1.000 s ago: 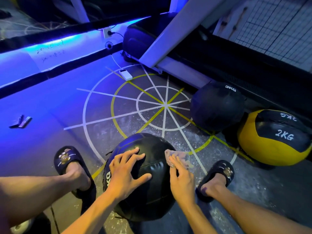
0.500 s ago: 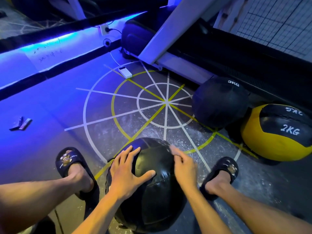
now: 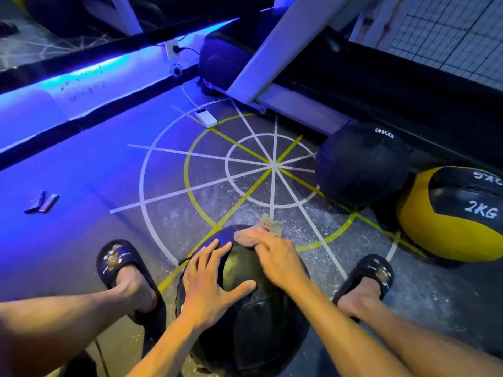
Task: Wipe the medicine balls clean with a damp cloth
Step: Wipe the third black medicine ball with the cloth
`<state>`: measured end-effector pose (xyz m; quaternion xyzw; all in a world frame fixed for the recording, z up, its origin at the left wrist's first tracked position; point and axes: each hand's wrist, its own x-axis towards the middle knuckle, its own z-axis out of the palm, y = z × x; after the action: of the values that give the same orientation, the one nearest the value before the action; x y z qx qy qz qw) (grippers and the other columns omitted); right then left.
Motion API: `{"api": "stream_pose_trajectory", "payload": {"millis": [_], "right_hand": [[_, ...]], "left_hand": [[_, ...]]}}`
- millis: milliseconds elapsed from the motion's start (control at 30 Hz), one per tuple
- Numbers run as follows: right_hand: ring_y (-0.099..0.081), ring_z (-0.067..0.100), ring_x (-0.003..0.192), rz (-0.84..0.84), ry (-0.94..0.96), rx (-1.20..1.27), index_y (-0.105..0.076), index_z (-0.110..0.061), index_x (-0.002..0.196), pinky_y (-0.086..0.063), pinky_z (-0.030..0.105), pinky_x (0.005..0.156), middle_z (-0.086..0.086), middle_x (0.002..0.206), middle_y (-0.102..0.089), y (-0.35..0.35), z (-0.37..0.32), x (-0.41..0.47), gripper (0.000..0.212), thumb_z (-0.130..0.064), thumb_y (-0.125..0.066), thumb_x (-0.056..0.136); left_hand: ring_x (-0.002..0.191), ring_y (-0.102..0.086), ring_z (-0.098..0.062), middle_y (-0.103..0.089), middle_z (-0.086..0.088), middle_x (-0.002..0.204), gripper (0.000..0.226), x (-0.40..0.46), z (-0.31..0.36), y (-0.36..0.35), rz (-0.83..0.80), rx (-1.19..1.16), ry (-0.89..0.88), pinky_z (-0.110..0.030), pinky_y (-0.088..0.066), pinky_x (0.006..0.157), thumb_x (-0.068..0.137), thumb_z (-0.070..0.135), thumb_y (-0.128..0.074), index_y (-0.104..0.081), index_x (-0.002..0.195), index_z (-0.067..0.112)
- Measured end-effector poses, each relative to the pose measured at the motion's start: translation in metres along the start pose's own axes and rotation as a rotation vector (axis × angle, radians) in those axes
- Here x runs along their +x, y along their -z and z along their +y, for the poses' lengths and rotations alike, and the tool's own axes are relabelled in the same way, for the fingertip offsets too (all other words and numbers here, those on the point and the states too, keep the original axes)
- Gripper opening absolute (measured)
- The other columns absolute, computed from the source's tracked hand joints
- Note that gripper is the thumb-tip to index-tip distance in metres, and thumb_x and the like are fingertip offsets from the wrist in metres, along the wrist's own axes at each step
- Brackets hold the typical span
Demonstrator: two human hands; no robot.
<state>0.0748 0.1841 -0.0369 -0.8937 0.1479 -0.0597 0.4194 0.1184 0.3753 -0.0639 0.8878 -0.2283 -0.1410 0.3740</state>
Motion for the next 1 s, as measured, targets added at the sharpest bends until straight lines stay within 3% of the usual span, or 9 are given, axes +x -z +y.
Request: {"api": "stream_pose_trajectory", "payload": {"millis": [133,200,300,367,433,600,733,833,1000], "right_hand": [[-0.06,0.011,0.126,0.086,-0.433,-0.067,-0.075,-0.033,0.121,-0.041,0.032,0.115,-0.012,0.129,-0.07,0.028,0.045,0.022,0.04,-0.013,-0.048,0.1],[-0.062,0.015,0.12,0.026,-0.289,-0.11,-0.076,-0.029,0.118,-0.044,0.035,0.111,-0.006,0.125,-0.073,0.016,0.024,0.024,0.038,-0.013,-0.047,0.099],[-0.058,0.0,0.115,-0.071,-0.079,-0.046,-0.074,-0.034,0.121,-0.042,0.025,0.109,-0.015,0.126,-0.071,0.003,-0.006,0.016,0.041,-0.012,-0.047,0.101],[-0.057,-0.003,0.12,-0.008,-0.231,-0.051,-0.075,-0.038,0.119,-0.042,0.026,0.112,-0.019,0.128,-0.069,0.016,0.017,0.017,0.041,-0.013,-0.048,0.102],[-0.061,0.014,0.124,0.049,-0.442,-0.028,-0.077,-0.034,0.116,-0.047,0.032,0.107,-0.012,0.129,-0.069,0.032,0.044,0.013,0.033,-0.018,-0.05,0.104],[-0.065,0.021,0.115,0.169,-0.55,0.103,-0.079,-0.031,0.109,-0.048,0.035,0.099,-0.008,0.12,-0.074,0.039,0.063,-0.043,0.027,-0.019,-0.054,0.103],[-0.065,0.014,0.1,0.233,-0.658,0.203,-0.079,-0.019,0.111,-0.046,0.026,0.082,-0.006,0.116,-0.075,0.036,0.077,-0.072,0.028,-0.008,-0.055,0.1],[-0.066,0.012,0.099,0.279,-0.704,0.281,-0.079,-0.024,0.111,-0.052,0.031,0.088,-0.006,0.115,-0.076,0.029,0.084,-0.084,0.032,-0.006,-0.055,0.098],[-0.069,0.012,0.109,0.377,-0.783,0.441,-0.082,-0.03,0.089,-0.052,0.043,0.105,-0.024,0.097,-0.076,0.018,0.093,-0.103,0.038,-0.003,-0.056,0.093]], "left_hand": [[0.15,-0.016,-0.011,-0.024,0.025,0.161,0.099,-0.004,0.004,-0.001,-0.024,-0.001,-0.007,-0.045,-0.015,0.125,0.058,0.095,-0.056,-0.035,0.146,0.056],[0.151,-0.016,-0.011,-0.023,0.024,0.162,0.098,-0.003,0.005,-0.003,-0.03,0.008,-0.013,-0.047,-0.016,0.125,0.058,0.096,-0.056,-0.032,0.145,0.058],[0.152,-0.015,-0.014,-0.022,0.022,0.163,0.101,0.001,0.004,-0.003,-0.048,0.046,-0.005,-0.048,-0.017,0.125,0.059,0.097,-0.054,-0.033,0.149,0.056],[0.153,-0.014,-0.014,-0.02,0.022,0.164,0.103,-0.002,0.003,-0.003,-0.071,0.054,-0.01,-0.048,-0.015,0.125,0.06,0.098,-0.052,-0.032,0.151,0.054],[0.153,-0.014,-0.013,-0.02,0.023,0.163,0.101,-0.003,0.002,-0.001,-0.079,0.043,-0.007,-0.047,-0.015,0.126,0.06,0.099,-0.051,-0.033,0.149,0.055],[0.128,-0.055,-0.001,-0.061,0.018,0.135,0.066,0.019,-0.014,0.008,0.032,-0.401,0.079,-0.045,-0.041,0.115,0.064,0.098,-0.055,-0.065,0.114,0.056],[0.133,-0.054,-0.017,-0.054,0.006,0.147,0.113,0.025,-0.049,0.01,-0.001,-0.403,0.436,-0.047,-0.041,0.117,0.052,0.095,-0.068,-0.052,0.143,0.031],[0.133,-0.056,-0.022,-0.052,0.004,0.152,0.141,0.016,-0.064,0.009,-0.169,-0.594,0.634,-0.048,-0.046,0.113,0.045,0.087,-0.084,-0.024,0.16,0.032],[0.122,-0.064,-0.016,-0.059,0.008,0.141,0.13,0.006,-0.043,0.015,-0.148,-0.692,0.545,-0.046,-0.05,0.109,0.035,0.076,-0.095,-0.042,0.148,0.039]]}}
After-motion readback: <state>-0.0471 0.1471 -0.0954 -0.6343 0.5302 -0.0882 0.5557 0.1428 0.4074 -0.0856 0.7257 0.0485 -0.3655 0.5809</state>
